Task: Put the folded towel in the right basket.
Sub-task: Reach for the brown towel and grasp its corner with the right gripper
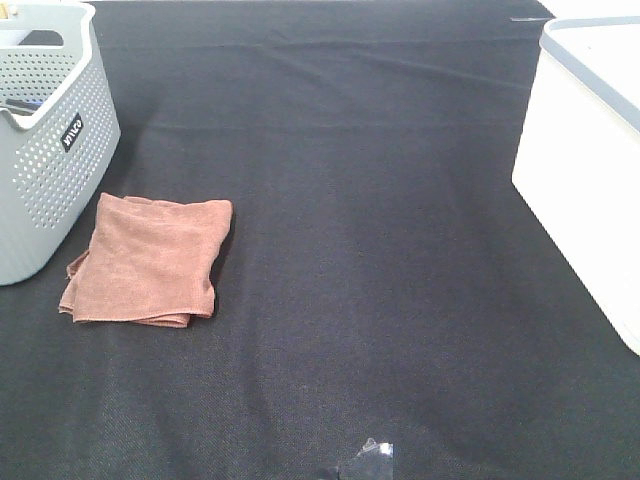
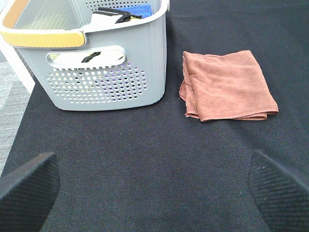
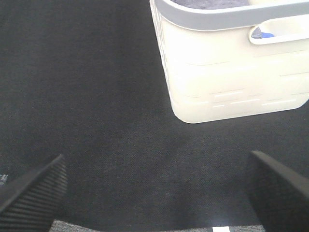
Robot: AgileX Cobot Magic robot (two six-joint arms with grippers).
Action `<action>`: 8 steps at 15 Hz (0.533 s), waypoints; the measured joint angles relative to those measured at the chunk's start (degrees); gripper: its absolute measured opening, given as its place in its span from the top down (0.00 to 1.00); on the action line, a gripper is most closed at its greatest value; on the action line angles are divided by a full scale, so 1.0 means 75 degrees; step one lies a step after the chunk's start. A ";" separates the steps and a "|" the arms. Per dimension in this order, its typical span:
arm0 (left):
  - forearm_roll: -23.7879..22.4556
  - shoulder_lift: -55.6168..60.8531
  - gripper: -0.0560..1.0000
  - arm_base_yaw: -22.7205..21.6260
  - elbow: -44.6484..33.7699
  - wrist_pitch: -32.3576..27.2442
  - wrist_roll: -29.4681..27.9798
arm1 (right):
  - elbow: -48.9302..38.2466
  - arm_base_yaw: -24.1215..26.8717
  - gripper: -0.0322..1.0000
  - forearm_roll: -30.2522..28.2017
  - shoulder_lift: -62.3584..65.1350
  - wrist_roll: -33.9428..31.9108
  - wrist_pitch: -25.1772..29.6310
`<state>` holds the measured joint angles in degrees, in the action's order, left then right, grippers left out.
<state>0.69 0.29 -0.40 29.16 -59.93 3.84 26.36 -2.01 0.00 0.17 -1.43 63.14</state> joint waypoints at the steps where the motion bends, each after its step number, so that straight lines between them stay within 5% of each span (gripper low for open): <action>1: 0.0000 0.0000 0.01 0.0000 0.0000 0.0000 0.0000 | 0.0000 0.0000 0.04 0.0000 0.0000 0.0000 0.0000; 8: 0.0000 0.0000 0.01 0.0000 0.0000 0.0000 0.0000 | 0.0000 0.0000 0.04 0.0000 0.0000 0.0046 0.0000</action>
<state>0.69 0.29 -0.40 29.16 -59.93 3.84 26.36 -2.01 0.00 0.17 -1.09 63.14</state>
